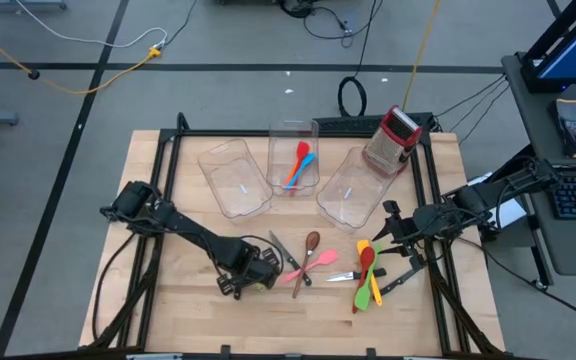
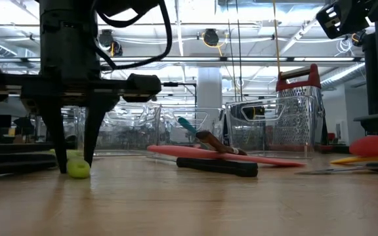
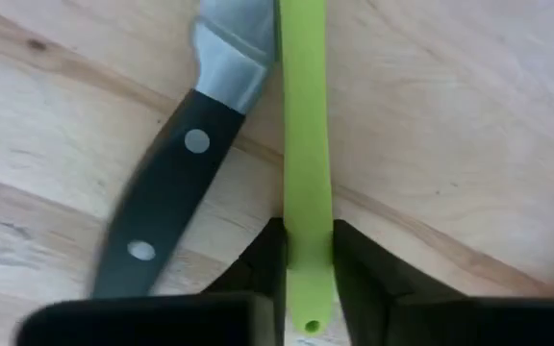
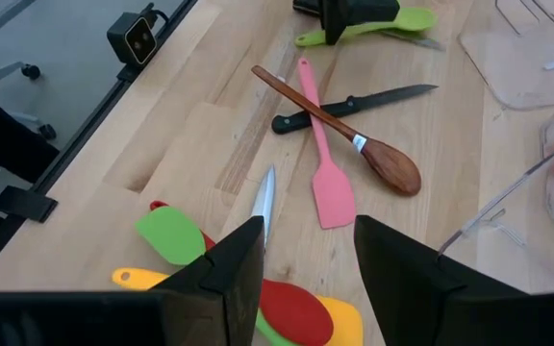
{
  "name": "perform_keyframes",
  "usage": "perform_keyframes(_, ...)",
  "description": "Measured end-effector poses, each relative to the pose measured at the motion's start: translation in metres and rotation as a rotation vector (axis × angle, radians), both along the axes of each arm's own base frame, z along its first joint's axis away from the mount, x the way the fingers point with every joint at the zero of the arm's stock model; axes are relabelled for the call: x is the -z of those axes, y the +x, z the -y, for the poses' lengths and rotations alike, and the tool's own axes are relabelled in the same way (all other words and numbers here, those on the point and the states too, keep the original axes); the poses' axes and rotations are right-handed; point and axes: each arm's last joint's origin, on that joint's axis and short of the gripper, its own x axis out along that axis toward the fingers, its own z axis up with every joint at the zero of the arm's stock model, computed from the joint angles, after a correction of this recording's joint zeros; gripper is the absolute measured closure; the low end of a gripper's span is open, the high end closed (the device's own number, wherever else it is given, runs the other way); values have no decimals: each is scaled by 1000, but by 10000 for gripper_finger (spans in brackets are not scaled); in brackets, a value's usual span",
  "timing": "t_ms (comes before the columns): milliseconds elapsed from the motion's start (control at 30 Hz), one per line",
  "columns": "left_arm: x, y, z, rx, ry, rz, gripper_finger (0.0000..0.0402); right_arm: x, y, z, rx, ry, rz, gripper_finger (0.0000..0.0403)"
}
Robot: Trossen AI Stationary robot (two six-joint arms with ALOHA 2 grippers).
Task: Pick & Place Kitchen Items
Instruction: Put the green serving spoon in the left bin
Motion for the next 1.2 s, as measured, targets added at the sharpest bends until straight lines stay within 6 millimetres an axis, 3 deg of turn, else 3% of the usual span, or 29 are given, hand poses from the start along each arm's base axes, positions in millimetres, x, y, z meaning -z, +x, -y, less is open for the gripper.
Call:
perform_keyframes(67, 0, -1, 3, -3, 23, 7, 361, 0, 0, 0, 0, 0, 0, 248)
perform_keyframes(333, -6, -8, 10, 7, 74, 30, 361, 0, 0, 0, 0, 0, 1, 248)
perform_keyframes(733, -27, -17, 4, 0, 229, 93, 361, 0, 0, 0, 4, 7, 2, 248)
perform_keyframes(1200, -56, -22, 11, 41, 200, 207, 361, 0, 0, 0, 8, 5, 4, 248)
